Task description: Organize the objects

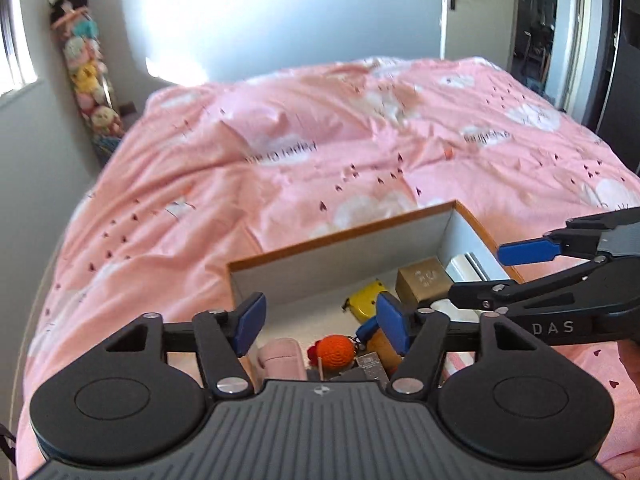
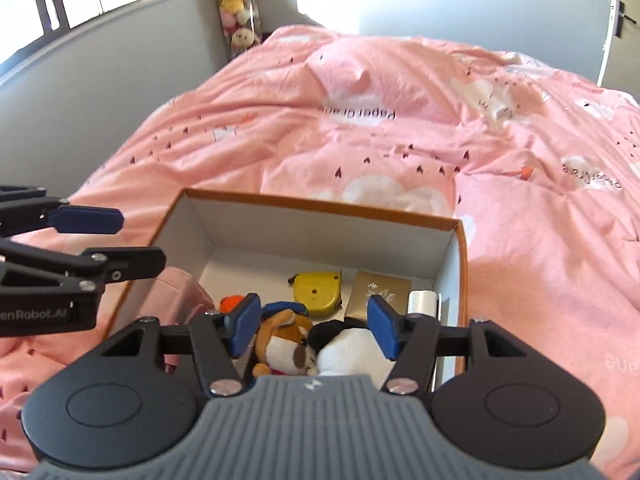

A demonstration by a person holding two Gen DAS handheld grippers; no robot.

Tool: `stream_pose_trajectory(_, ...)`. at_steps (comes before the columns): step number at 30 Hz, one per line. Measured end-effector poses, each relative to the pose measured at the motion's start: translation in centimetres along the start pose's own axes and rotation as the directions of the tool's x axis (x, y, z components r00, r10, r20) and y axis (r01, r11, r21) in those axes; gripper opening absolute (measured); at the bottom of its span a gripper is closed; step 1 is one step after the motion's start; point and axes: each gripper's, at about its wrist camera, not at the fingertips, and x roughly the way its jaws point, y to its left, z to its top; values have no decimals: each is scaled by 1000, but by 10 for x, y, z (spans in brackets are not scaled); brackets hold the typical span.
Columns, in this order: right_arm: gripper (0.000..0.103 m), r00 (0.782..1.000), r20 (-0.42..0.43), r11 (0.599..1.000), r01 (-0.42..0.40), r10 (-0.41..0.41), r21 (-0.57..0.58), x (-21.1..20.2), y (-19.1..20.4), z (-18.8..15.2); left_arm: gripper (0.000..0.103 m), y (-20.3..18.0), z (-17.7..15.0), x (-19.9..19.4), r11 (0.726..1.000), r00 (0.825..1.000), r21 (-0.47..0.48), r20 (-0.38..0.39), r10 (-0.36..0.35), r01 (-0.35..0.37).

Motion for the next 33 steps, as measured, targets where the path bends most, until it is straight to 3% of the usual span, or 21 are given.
stream_pose_trajectory(4, 70, 997, 69, 999, 33, -33, 8, -26, 11, -16, 84, 1, -18, -22, 997, 997, -64, 60, 57, -53)
stream_pose_trajectory(9, 70, 992, 95, 995, 72, -79, 75, -35, 19, -50, 85, -1, -50, -16, 987, 999, -159, 52, 4, 5)
stream_pose_trajectory(11, 70, 993, 84, 993, 81, -88, 83, -32, 20, -62, 85, -7, -66, -7, 988, 1000, -153, 18, -12, 14)
stream_pose_trajectory(16, 70, 988, 36, 987, 145, -148, 76, -18, 24, -92, 85, -25, -93, 7, 992, 998, -109, -27, 55, -57)
stream_pose_trajectory(20, 69, 990, -22, 985, 139, -137, 100, -8, 21, -105, 86, -28, -104, 11, 989, 996, -140, -81, 32, -44)
stream_pose_trajectory(24, 69, 989, -38, 982, 149, -146, 114, -8, 18, -116, 87, -30, -111, 10, 987, 994, -133, -84, 74, -85)
stream_pose_trajectory(33, 69, 988, -23, 981, 154, -153, 115, -13, 23, -122, 87, -28, -114, 6, 983, 994, -172, -98, 44, -61)
